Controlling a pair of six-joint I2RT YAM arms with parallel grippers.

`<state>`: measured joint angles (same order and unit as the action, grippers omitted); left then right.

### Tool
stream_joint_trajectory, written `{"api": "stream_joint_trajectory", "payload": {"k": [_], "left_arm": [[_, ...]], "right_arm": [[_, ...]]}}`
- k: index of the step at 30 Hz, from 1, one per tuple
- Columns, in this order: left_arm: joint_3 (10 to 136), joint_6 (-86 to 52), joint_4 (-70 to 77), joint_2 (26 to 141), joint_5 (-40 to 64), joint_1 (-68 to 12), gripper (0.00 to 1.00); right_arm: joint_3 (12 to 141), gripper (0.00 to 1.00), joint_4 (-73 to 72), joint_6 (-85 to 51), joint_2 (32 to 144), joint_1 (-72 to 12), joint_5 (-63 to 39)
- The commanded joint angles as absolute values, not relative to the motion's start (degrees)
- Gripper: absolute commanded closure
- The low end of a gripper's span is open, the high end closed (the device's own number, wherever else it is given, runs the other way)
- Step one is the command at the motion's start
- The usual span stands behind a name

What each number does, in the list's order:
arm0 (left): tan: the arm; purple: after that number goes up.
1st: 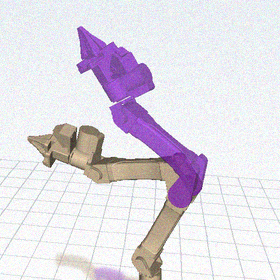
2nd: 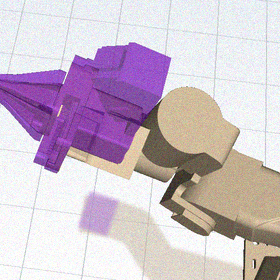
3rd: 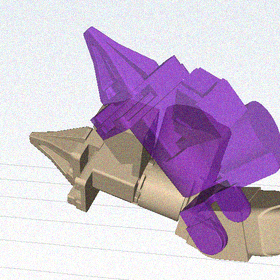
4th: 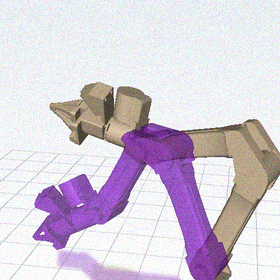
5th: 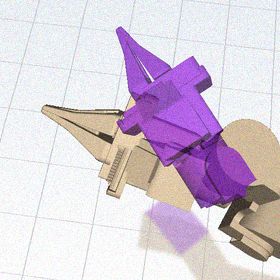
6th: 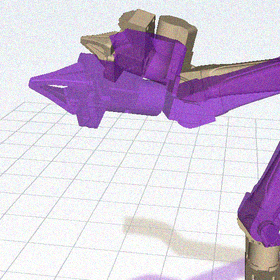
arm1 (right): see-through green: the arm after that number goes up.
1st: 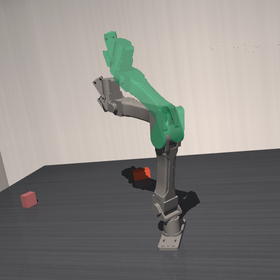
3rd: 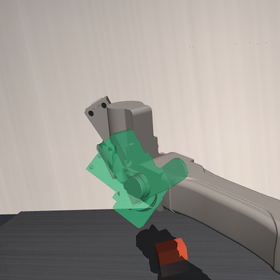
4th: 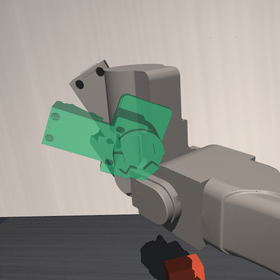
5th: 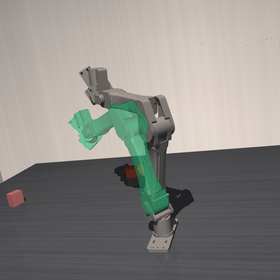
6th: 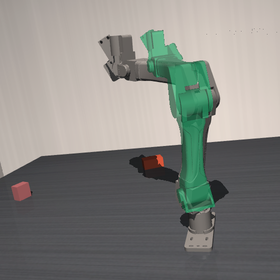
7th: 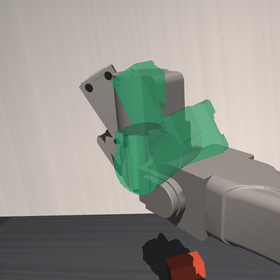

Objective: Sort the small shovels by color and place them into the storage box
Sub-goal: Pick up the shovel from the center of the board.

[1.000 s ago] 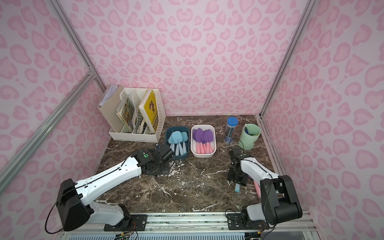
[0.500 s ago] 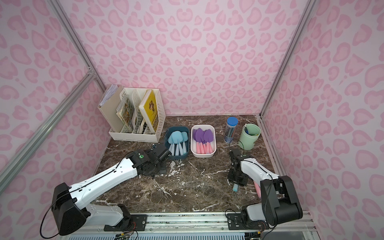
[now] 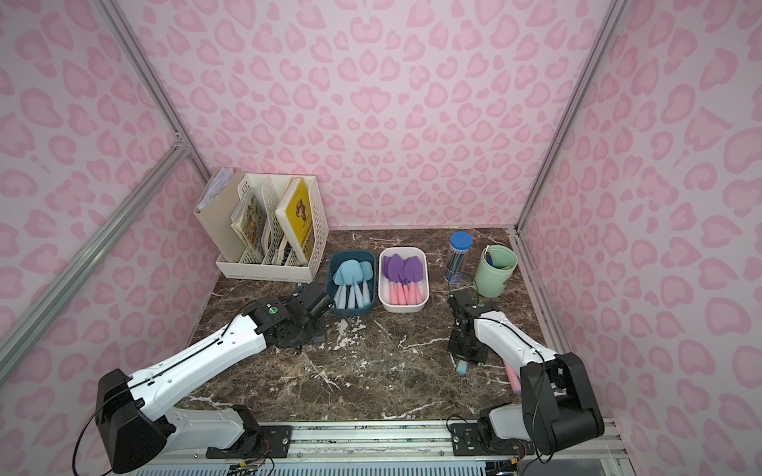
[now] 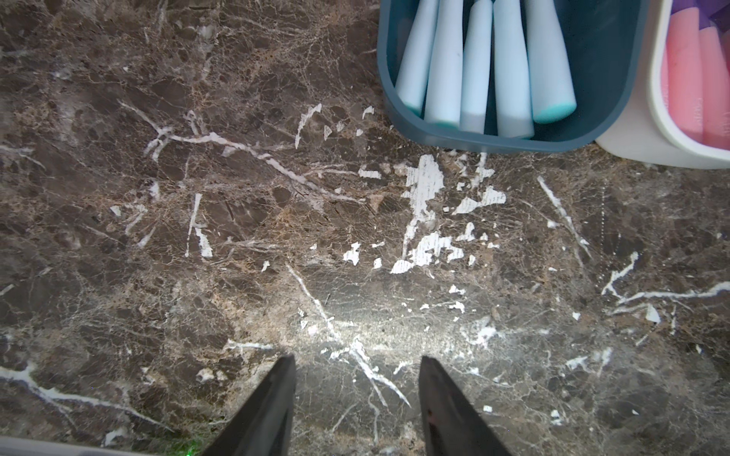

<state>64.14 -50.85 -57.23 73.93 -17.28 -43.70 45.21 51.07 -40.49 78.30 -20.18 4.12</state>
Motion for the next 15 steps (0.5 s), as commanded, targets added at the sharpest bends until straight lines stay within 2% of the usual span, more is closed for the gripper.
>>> {"api": "stream_joint_trajectory", "payload": {"k": [1,8,15], "left_arm": [[64.2,-50.2,-59.4,73.0,-18.7,-43.3,0.45],[63.5,-48.1,-60.2,69.9,-18.3,-39.4,0.45],[62.9,-45.3,-62.3,65.7,-18.4,-33.7,0.44]], "right_arm": [[49.6,0.85,56.8,-42.6,79.3,-24.8,6.0],[70.7,0.86,67.5,-46.2,88.0,-37.9,8.9],[97.1,0.85,69.8,-44.0,102.5,-42.1,8.6]]}}
